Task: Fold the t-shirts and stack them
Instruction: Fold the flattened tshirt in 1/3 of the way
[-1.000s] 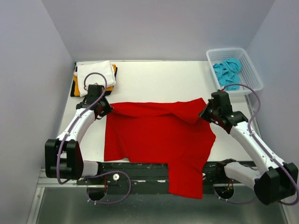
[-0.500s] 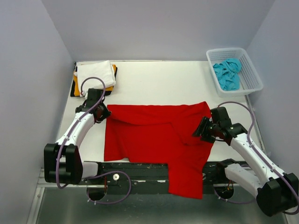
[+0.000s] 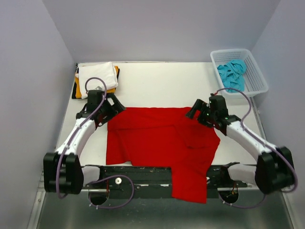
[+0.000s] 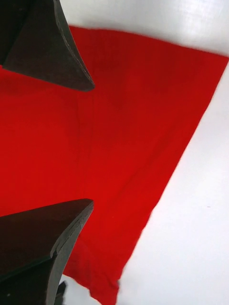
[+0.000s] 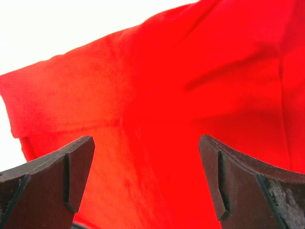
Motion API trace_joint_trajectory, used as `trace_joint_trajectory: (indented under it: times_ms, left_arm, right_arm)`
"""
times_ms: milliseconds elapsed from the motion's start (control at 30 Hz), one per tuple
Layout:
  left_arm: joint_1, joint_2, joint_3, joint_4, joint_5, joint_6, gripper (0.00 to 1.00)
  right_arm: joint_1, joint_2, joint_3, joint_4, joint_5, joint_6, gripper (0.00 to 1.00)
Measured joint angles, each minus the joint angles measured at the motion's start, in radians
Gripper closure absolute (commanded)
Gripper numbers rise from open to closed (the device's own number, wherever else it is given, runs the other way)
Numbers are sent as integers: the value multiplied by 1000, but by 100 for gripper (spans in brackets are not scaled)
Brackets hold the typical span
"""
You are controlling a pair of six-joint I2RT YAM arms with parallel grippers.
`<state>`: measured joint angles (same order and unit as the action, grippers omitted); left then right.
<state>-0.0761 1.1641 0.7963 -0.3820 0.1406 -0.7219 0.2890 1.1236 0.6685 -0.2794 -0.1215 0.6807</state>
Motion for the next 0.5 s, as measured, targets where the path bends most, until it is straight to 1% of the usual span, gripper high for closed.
trace_joint_trajectory:
  times_ms: [133, 233, 400, 500]
  left_arm:
    - [-12, 174, 6, 70, 114, 0, 1]
    - [-18, 291, 14, 101, 166, 0, 1]
    - [-18, 414, 71, 92, 200, 14, 1]
    - [-18, 463, 132, 81, 239, 24, 1]
  right_arm:
    - [0, 296, 86, 136, 8, -6, 0]
    - [0, 453, 152, 191, 47, -24, 0]
    - [-2, 585, 277, 209, 189, -63, 0]
    - [-3, 628, 314, 210, 239, -83, 0]
